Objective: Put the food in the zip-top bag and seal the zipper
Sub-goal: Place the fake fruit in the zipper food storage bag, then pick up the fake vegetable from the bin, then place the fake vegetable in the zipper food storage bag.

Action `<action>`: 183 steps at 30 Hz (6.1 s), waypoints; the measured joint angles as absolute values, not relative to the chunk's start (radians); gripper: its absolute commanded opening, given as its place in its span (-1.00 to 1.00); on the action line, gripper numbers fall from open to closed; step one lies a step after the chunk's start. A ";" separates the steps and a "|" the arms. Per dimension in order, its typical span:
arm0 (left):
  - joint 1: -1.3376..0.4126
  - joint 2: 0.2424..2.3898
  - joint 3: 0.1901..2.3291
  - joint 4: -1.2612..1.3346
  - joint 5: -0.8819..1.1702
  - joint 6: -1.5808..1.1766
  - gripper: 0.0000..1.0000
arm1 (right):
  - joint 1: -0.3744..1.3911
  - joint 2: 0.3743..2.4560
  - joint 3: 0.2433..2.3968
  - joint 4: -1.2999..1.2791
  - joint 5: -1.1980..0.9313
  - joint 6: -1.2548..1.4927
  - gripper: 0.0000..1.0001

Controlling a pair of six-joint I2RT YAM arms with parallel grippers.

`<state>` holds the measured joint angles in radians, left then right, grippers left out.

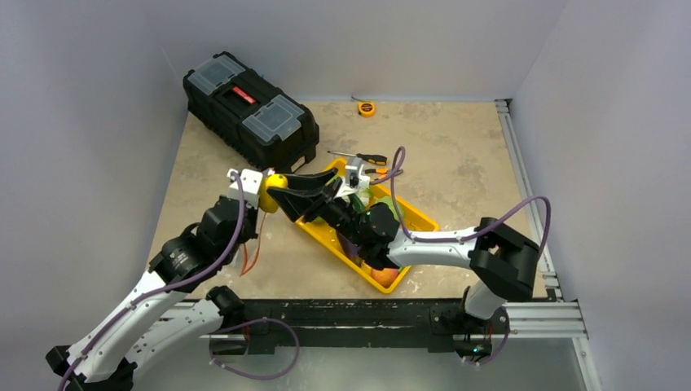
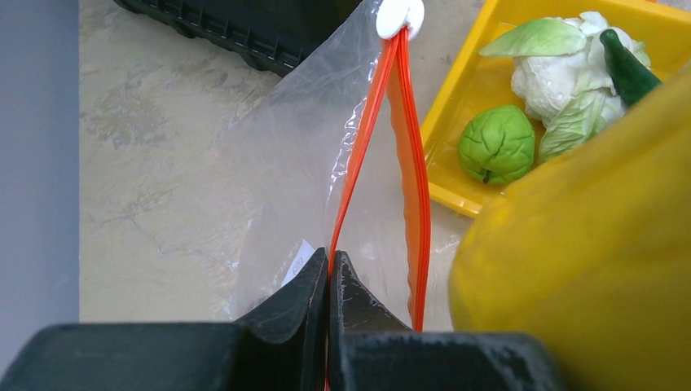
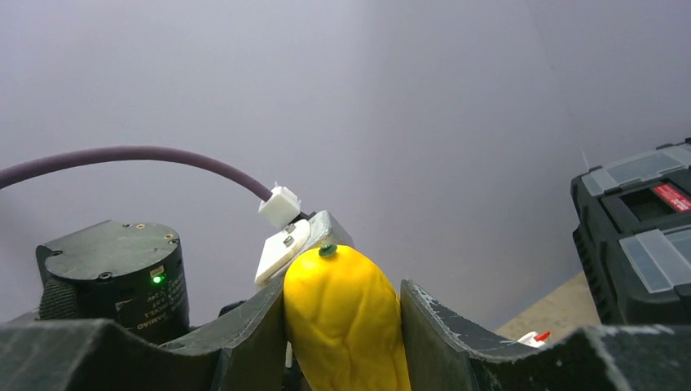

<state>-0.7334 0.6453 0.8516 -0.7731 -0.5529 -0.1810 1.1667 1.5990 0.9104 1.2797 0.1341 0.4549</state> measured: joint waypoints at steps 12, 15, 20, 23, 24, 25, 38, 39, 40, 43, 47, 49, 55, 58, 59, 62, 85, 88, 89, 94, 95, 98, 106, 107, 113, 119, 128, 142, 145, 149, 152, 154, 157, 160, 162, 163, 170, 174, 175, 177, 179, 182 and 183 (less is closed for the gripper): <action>-0.733 0.625 0.852 -0.772 -0.558 -0.183 -1.00 | 1.167 1.750 0.939 1.348 0.144 0.427 -1.00; -0.733 0.613 0.852 -0.772 -0.560 -0.183 -1.00 | 1.167 1.769 0.939 1.347 0.146 0.427 -1.00; -0.733 0.610 0.852 -0.772 -0.562 -0.183 -1.00 | 1.167 1.773 0.939 1.348 0.147 0.427 -1.00; -0.734 0.610 0.852 -0.772 -0.565 -0.183 -1.00 | 1.167 1.773 0.939 1.340 0.151 0.427 -0.85; -0.733 0.610 0.852 -0.772 -0.566 -0.183 -1.00 | 1.167 1.773 0.938 1.337 0.150 0.427 -0.79; -0.733 0.610 0.852 -0.772 -0.569 -0.183 -1.00 | 1.167 1.773 0.938 1.329 0.150 0.427 -0.73; -0.734 0.610 0.852 -0.772 -0.583 -0.184 -1.00 | 1.168 1.771 0.918 1.212 0.139 0.445 0.52; -0.733 0.610 0.852 -0.772 -0.584 -0.184 -1.00 | 1.170 1.769 0.918 1.189 0.139 0.445 0.55; -0.733 0.610 0.852 -0.772 -0.584 -0.184 -1.00 | 1.171 1.764 0.918 1.167 0.140 0.445 0.56; -0.733 0.610 0.852 -0.773 -0.584 -0.184 -1.00 | 1.171 1.731 0.918 1.075 0.151 0.444 0.58; -0.733 0.610 0.852 -0.772 -0.585 -0.184 -1.00 | 1.172 1.671 0.919 0.966 0.175 0.433 0.58; -0.734 0.610 0.852 -0.772 -0.585 -0.184 -1.00 | 1.172 1.637 0.919 0.912 0.186 0.424 0.56; -0.733 0.613 0.852 -0.772 -0.585 -0.184 -1.00 | 1.172 1.531 0.919 0.743 0.209 0.394 0.47; -0.733 0.618 0.852 -0.772 -0.584 -0.184 -1.00 | 1.172 1.459 0.906 0.661 0.227 0.382 0.44; -0.733 0.619 0.852 -0.772 -0.584 -0.184 -1.00 | 1.171 1.434 0.897 0.636 0.233 0.381 0.45; -0.734 0.619 0.852 -0.772 -0.584 -0.184 -1.00 | 1.172 1.350 0.854 0.555 0.264 0.381 0.48; -0.733 0.623 0.852 -0.773 -0.583 -0.183 -1.00 | 1.161 1.404 0.832 -0.261 0.564 0.920 0.27; -0.734 0.623 0.852 -0.773 -0.583 -0.183 -1.00 | 1.160 1.455 0.855 -0.284 0.569 0.938 0.26; -0.733 0.623 0.852 -0.773 -0.583 -0.183 -1.00 | 1.160 1.473 0.864 -0.289 0.572 0.943 0.26; -0.733 0.625 0.852 -0.773 -0.583 -0.183 -1.00 | 1.160 1.543 0.890 -0.292 0.593 0.953 0.26; -0.734 0.625 0.852 -0.773 -0.583 -0.183 -1.00 | 1.160 1.554 0.894 -0.292 0.597 0.955 0.25; -0.733 0.625 0.852 -0.773 -0.583 -0.183 -1.00 | 1.160 1.580 0.914 -0.291 0.621 0.957 0.26; -0.733 0.628 0.852 -0.773 -0.583 -0.183 -1.00 | 1.160 1.650 0.955 -0.265 0.692 0.957 0.35; -0.734 0.629 0.852 -0.773 -0.583 -0.183 -1.00 | 1.160 1.657 0.956 -0.262 0.695 0.956 0.37; -0.734 0.634 0.852 -0.773 -0.583 -0.183 -1.00 | 1.159 1.697 0.957 -0.261 0.693 0.945 0.44; -0.733 0.640 0.852 -0.773 -0.583 -0.183 -1.00 | 1.156 1.697 0.957 -0.259 0.690 0.916 0.39; -0.734 0.640 0.852 -0.773 -0.583 -0.183 -1.00 | 1.156 1.676 0.941 -0.249 0.685 0.874 -0.15; -0.734 0.640 0.852 -0.773 -0.583 -0.183 -1.00 | 1.157 1.393 0.822 -0.156 0.687 0.775 -0.90; -0.733 0.640 0.852 -0.773 -0.581 -0.183 -1.00 | 1.157 1.345 0.801 -0.134 0.684 0.744 -1.00; -0.734 0.641 0.852 -0.773 -0.578 -0.183 -1.00 | 1.157 1.292 0.786 -0.105 0.658 0.709 -1.00; -0.733 0.643 0.852 -0.773 -0.574 -0.183 -1.00 | 1.157 1.251 0.772 -0.057 0.617 0.679 -1.00; -0.733 0.642 0.852 -0.773 -0.572 -0.183 -1.00 | 1.157 1.227 0.764 -0.001 0.562 0.657 -1.00; -0.734 0.640 0.852 -0.773 -0.572 -0.183 -1.00 | 1.157 1.223 0.771 0.077 0.460 0.636 -1.00; -0.734 0.640 0.852 -0.773 -0.572 -0.183 -1.00 | 1.157 1.259 0.813 0.121 0.356 0.632 -1.00; -0.734 0.640 0.852 -0.773 -0.572 -0.183 -1.00 | 1.157 1.301 0.860 0.155 0.278 0.637 -1.00; -0.733 0.639 0.852 -0.774 -0.572 -0.183 -1.00 | 1.157 1.321 0.885 0.172 0.240 0.645 -1.00; -0.734 0.630 0.852 -0.775 -0.573 -0.183 -1.00 | 1.157 1.482 1.083 0.263 0.027 0.753 -1.00; -0.734 0.614 0.852 -0.782 -0.587 -0.183 -1.00 | 1.148 1.553 1.137 0.271 0.004 0.828 -1.00; -0.734 0.614 0.852 -0.784 -0.587 -0.183 -1.00 | 1.146 1.565 1.139 0.270 0.005 0.847 -1.00; -0.733 0.615 0.852 -0.788 -0.587 -0.183 -1.00 | 1.146 1.581 1.140 0.267 0.007 0.884 -1.00; -0.733 0.614 0.852 -0.788 -0.587 -0.183 -1.00 | 1.146 1.592 1.140 0.262 0.006 0.915 -1.00; -0.733 0.614 0.852 -0.789 -0.588 -0.183 -1.00 | 1.146 1.605 1.140 0.262 0.004 0.951 -1.00; -0.733 0.615 0.852 -0.790 -0.588 -0.183 -1.00 | 1.145 1.610 1.140 0.262 0.004 0.960 -1.00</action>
<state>-0.7334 0.6147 0.8516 -0.7902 -0.5877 -0.1833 1.1454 1.6096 1.1397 0.2619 0.0044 0.9604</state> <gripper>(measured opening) 0.004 0.617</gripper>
